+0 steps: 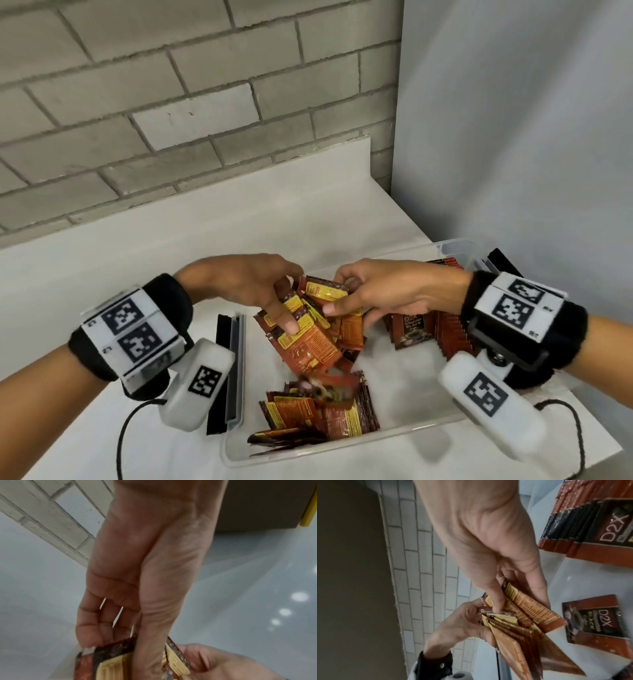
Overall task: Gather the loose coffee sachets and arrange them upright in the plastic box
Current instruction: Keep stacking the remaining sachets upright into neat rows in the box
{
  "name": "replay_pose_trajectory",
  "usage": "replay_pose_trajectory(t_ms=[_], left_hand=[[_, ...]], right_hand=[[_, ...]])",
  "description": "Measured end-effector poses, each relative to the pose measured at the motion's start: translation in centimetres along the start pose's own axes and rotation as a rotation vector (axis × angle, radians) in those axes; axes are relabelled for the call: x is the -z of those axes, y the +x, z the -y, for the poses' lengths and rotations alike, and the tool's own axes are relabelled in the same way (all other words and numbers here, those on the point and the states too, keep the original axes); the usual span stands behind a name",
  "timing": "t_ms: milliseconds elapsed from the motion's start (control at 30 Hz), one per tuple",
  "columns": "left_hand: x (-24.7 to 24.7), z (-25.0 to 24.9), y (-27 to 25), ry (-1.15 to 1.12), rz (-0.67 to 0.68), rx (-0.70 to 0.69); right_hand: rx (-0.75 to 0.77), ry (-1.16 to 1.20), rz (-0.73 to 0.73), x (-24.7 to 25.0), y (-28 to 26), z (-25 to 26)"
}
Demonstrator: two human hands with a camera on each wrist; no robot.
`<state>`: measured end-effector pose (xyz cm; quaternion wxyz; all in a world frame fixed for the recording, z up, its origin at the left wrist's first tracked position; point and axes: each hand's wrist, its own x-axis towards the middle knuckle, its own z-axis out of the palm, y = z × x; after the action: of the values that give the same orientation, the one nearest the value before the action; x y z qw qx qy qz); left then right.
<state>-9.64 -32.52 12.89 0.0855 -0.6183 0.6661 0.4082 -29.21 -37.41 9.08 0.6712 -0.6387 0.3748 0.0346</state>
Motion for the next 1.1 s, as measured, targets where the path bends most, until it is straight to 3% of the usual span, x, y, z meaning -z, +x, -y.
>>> replay_pose_trajectory(t_ms=[300, 400, 500, 667, 733, 967, 1100], left_hand=[[2.6, -1.2, 0.0, -0.315, -0.063, -0.101], [2.9, -1.8, 0.9, -0.451, -0.117, -0.106], [2.8, -2.8, 2.0, -0.591, -0.259, -0.128], [2.6, -4.0, 3.5, -0.626, -0.713, -0.165], [2.0, -4.3, 4.0, -0.757, -0.809, -0.204], [-1.5, -6.5, 7.5, -1.258, -0.502, -0.480], [-2.6, -6.6, 9.2, -1.483, -0.385, -0.523]], right_hand=[[0.260, 0.198, 0.060, 0.2, -2.1, 0.5], [0.309, 0.178, -0.010, 1.1, -1.6, 0.5], [0.338, 0.273, -0.092, 2.7, -0.9, 0.7], [0.398, 0.537, -0.241, 5.5, 0.3, 1.2], [0.442, 0.687, -0.324, 6.5, 0.6, 1.4], [0.698, 0.733, -0.516, 6.8, 1.3, 1.3], [0.752, 0.589, -0.489, 6.5, 1.2, 0.8]])
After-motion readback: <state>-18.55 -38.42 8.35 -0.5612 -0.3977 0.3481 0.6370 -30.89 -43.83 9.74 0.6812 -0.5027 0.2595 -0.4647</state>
